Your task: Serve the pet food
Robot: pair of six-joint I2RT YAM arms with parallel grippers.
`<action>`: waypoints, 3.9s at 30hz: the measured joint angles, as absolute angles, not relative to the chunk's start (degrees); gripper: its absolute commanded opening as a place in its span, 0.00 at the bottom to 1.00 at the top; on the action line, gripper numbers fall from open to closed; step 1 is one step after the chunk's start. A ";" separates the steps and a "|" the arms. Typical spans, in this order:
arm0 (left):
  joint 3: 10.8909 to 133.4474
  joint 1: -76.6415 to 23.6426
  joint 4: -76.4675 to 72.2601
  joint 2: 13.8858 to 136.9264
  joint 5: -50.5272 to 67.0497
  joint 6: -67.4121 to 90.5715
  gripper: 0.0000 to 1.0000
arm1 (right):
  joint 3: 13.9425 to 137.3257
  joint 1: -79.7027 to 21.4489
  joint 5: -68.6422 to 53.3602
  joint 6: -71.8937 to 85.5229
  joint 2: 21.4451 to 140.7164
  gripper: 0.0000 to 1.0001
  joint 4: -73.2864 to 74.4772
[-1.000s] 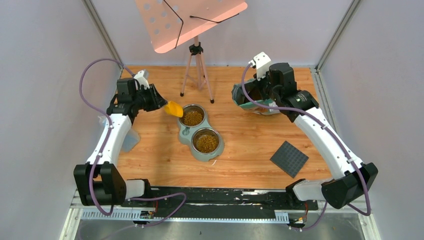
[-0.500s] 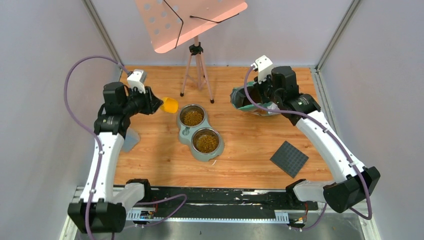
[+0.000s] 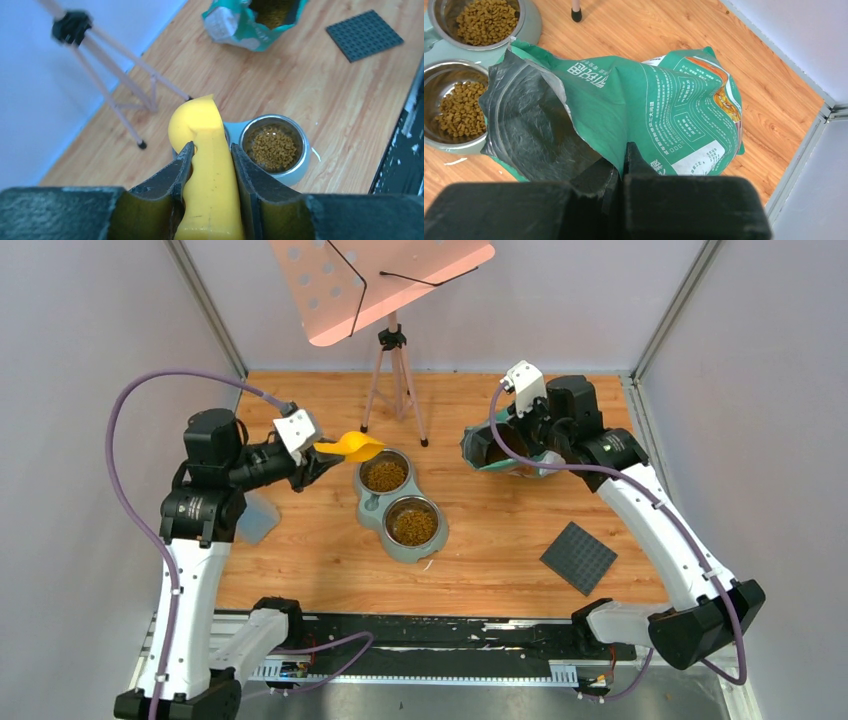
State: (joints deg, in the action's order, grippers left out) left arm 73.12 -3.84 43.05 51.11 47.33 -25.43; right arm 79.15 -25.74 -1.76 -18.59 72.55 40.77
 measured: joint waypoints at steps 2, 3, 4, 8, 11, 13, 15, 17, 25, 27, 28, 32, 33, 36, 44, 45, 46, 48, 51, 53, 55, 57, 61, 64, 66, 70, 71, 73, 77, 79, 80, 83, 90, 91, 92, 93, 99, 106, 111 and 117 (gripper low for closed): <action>73.97 -6.83 43.53 51.94 48.90 -29.06 0.00 | 79.92 -25.63 -2.42 -18.96 72.55 0.00 42.19; 74.17 -8.25 43.59 52.25 49.43 -30.44 0.00 | 80.20 -25.63 -2.70 -19.09 72.55 0.00 42.70; 74.48 -10.48 43.64 52.86 49.78 -31.88 0.00 | 80.44 -25.63 -3.09 -19.20 72.55 0.00 43.13; 77.03 -19.22 42.11 57.06 51.11 -33.39 0.00 | 81.32 -25.65 -3.57 -19.46 72.90 0.00 44.34; 81.06 -25.41 38.04 62.46 51.92 -32.14 0.00 | 82.96 -25.65 -3.36 -19.35 74.35 0.00 45.25; 83.15 -28.95 35.53 65.45 51.75 -31.42 0.00 | 83.59 -25.69 -3.29 -19.20 75.00 0.00 45.43; 83.96 -32.82 31.73 67.79 51.18 -29.50 0.00 | 83.74 -25.69 -3.14 -19.09 75.02 0.00 45.95; 83.94 -35.53 27.99 69.21 49.93 -26.50 0.00 | 83.96 -25.69 -3.03 -19.05 75.02 0.00 46.48; 83.81 -40.47 14.92 75.11 32.86 -9.26 0.00 | 84.18 -25.76 -2.57 -18.98 74.83 0.00 47.37; 83.00 -40.97 12.75 76.66 29.76 -6.33 0.00 | 84.47 -25.76 -2.15 -19.03 74.83 0.00 47.46; 82.61 -41.25 12.16 77.36 28.75 -5.02 0.00 | 84.62 -25.74 -1.87 -19.03 74.83 0.00 47.55; 82.63 -42.94 11.55 80.62 26.11 -1.58 0.00 | 84.82 -25.74 -1.10 -18.94 74.83 0.00 47.70; 82.67 -43.51 11.68 81.47 25.32 -1.15 0.00 | 84.82 -25.76 -1.02 -18.94 74.83 0.00 47.70; 82.67 -44.53 12.16 82.96 22.83 -0.10 0.00 | 84.84 -25.76 -0.91 -18.94 74.81 0.00 47.75; 82.39 -45.04 11.77 83.44 18.85 3.70 0.00 | 84.84 -25.80 -0.43 -18.92 74.61 0.00 47.79; 82.30 -45.06 11.68 83.53 18.65 4.25 0.00 | 84.84 -25.80 -0.12 -18.74 74.59 0.00 47.77; 82.24 -45.08 11.68 83.77 18.26 4.91 0.00 | 84.84 -25.80 0.25 -18.52 74.59 0.00 47.77; 82.21 -45.15 11.84 84.38 17.45 6.24 0.00 | 84.84 -25.80 1.15 -18.02 74.59 0.00 47.72; 82.21 -45.23 12.32 85.01 16.10 7.70 0.00 | 84.68 -25.85 2.50 -17.56 74.59 0.00 47.18; 82.19 -45.23 12.32 85.06 15.44 8.58 0.00 | 84.66 -25.96 3.01 -17.43 74.59 0.00 46.72; 82.19 -45.25 12.16 85.06 14.96 9.28 0.00 | 84.66 -25.98 3.46 -17.39 74.61 0.00 46.33; 82.13 -45.28 12.08 85.14 14.46 10.09 0.00 | 84.90 -25.98 3.68 -17.17 74.85 0.00 46.15; 82.11 -45.28 11.11 85.89 13.37 11.40 0.00 | 86.35 -26.06 3.79 -16.97 75.79 0.00 46.26; 82.11 -45.80 9.93 86.94 12.19 12.14 0.00 | 87.09 -26.06 3.81 -16.95 76.34 0.00 46.41; 82.04 -46.41 8.71 87.90 10.83 12.29 0.00 | 87.55 -26.13 3.81 -16.47 77.01 0.00 46.46; 81.47 -47.62 4.38 91.13 8.10 12.62 0.00 | 87.83 -26.22 3.33 -14.24 78.24 0.00 46.46; 81.52 -47.79 3.86 92.12 7.33 12.82 0.00 | 87.83 -26.24 3.18 -13.72 78.39 0.00 46.41; 81.60 -47.92 3.44 93.71 6.00 13.28 0.00 | 87.83 -26.37 3.03 -12.88 78.72 0.00 46.30; 81.58 -47.88 2.13 95.96 4.40 14.70 0.00 | 88.07 -26.63 3.07 -12.14 79.68 0.00 45.74; 81.58 -47.83 0.97 96.88 3.88 15.88 0.00 | 88.27 -26.72 3.11 -11.99 80.36 0.00 45.54; 81.58 -47.79 0.49 97.41 3.75 16.51 0.00 | 88.27 -26.76 3.09 -11.90 80.51 0.00 45.54; 81.21 -47.64 -1.21 98.89 3.53 18.28 0.00 | 88.14 -26.92 2.96 -11.53 80.60 0.00 45.63; 79.37 -47.88 -4.62 100.88 3.57 19.68 0.00 | 86.28 -27.14 2.68 -9.17 80.64 0.00 45.41; 78.98 -47.94 -5.19 100.97 3.66 19.75 0.00 | 85.95 -27.14 2.66 -8.93 80.66 0.00 45.39; 78.46 -48.01 -5.96 101.08 3.77 19.88 0.00 | 85.65 -27.14 2.63 -8.60 80.71 0.00 45.32; 78.06 -48.05 -6.50 101.16 3.88 20.05 0.00 | 85.38 -27.14 2.55 -8.34 80.82 0.00 45.21; 76.53 -48.25 -10.98 103.44 7.29 21.80 0.00 | 85.08 -27.14 2.35 -7.29 82.56 0.00 45.39; 75.70 -47.55 -13.89 105.12 12.16 23.31 0.00 | 85.08 -27.14 2.33 -7.29 83.22 0.00 45.58; 75.18 -45.80 -15.49 105.12 17.45 27.75 0.00 | 85.08 -27.14 1.96 -7.33 83.22 0.00 45.54; 73.78 -43.03 -18.87 105.10 22.48 33.76 0.00 | 85.01 -27.20 0.73 -7.46 83.22 0.00 45.25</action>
State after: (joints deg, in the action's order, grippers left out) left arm 73.78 -43.03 -18.87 105.10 22.48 33.76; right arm 85.01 -27.20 0.73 -7.46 83.22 45.25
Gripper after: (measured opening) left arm 0.354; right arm 0.012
